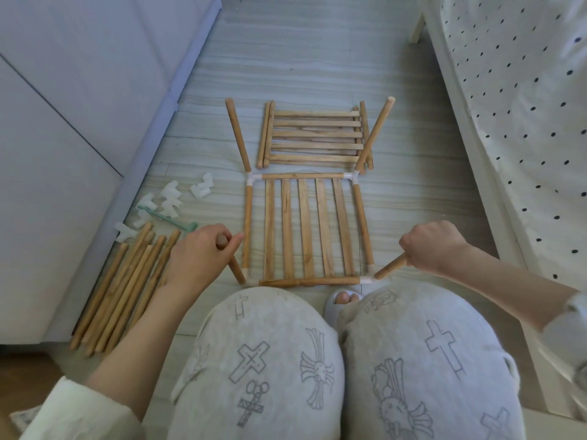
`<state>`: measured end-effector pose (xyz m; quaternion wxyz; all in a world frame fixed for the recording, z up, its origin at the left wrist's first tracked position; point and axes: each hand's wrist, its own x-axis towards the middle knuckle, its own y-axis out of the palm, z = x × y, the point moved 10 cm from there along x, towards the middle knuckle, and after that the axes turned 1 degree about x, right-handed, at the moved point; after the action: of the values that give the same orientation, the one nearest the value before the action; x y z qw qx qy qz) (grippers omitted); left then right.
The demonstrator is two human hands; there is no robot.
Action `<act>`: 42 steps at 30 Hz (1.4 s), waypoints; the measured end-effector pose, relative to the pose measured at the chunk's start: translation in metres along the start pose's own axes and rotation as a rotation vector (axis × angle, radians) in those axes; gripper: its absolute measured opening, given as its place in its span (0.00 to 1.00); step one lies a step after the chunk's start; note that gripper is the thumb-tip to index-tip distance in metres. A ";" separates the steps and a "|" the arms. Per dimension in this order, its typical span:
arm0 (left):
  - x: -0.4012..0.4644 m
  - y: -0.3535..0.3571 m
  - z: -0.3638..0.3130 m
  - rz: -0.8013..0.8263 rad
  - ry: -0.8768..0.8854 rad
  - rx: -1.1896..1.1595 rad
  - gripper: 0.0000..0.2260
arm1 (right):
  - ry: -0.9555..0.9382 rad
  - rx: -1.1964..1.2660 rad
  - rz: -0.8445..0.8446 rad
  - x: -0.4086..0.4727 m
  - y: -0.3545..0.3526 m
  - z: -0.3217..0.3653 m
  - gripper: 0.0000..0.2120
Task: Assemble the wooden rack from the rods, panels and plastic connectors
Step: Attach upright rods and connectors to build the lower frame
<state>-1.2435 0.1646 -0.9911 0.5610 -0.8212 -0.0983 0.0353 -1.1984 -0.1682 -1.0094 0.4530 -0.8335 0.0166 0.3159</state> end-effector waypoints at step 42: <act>0.017 0.054 0.023 0.073 -0.285 -1.177 0.17 | 0.007 -0.010 -0.021 0.035 0.013 0.002 0.25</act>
<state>-1.2241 0.1697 -1.0491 -0.0076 -0.9836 -0.1473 0.1037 -1.1760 -0.1652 -1.0386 0.4519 -0.8371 0.0079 0.3082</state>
